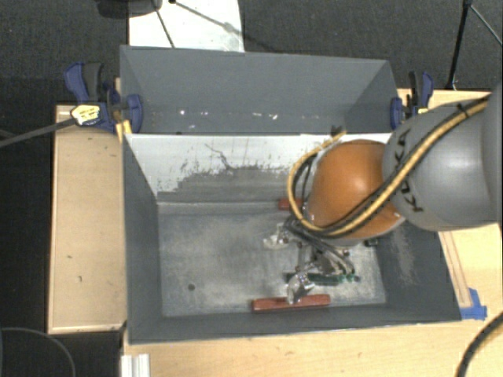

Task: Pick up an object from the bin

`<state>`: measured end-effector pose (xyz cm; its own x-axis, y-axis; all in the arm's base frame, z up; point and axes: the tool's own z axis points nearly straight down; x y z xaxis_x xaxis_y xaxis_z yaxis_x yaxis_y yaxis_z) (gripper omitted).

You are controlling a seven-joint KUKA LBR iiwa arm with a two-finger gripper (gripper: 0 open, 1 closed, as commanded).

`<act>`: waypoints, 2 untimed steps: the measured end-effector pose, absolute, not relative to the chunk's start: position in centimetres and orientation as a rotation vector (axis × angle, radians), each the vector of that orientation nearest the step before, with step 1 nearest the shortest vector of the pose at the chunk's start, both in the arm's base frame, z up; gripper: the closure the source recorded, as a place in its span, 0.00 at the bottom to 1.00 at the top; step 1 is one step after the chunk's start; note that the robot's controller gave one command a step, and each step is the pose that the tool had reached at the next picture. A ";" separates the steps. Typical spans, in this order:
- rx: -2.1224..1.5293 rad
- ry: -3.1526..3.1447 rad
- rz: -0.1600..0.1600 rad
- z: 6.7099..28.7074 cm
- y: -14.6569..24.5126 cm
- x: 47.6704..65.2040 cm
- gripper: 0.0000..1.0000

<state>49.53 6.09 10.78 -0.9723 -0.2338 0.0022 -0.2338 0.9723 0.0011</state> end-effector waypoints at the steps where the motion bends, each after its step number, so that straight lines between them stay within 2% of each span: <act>1: 0.750 -3.052 0.000 9.0 5.0 49.4 0.00; 2: 0.743 -3.057 0.000 8.2 -0.3 51.6 1.00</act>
Offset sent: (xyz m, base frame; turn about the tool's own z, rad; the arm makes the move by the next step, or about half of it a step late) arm 0.0191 -0.0633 -0.0272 -0.2478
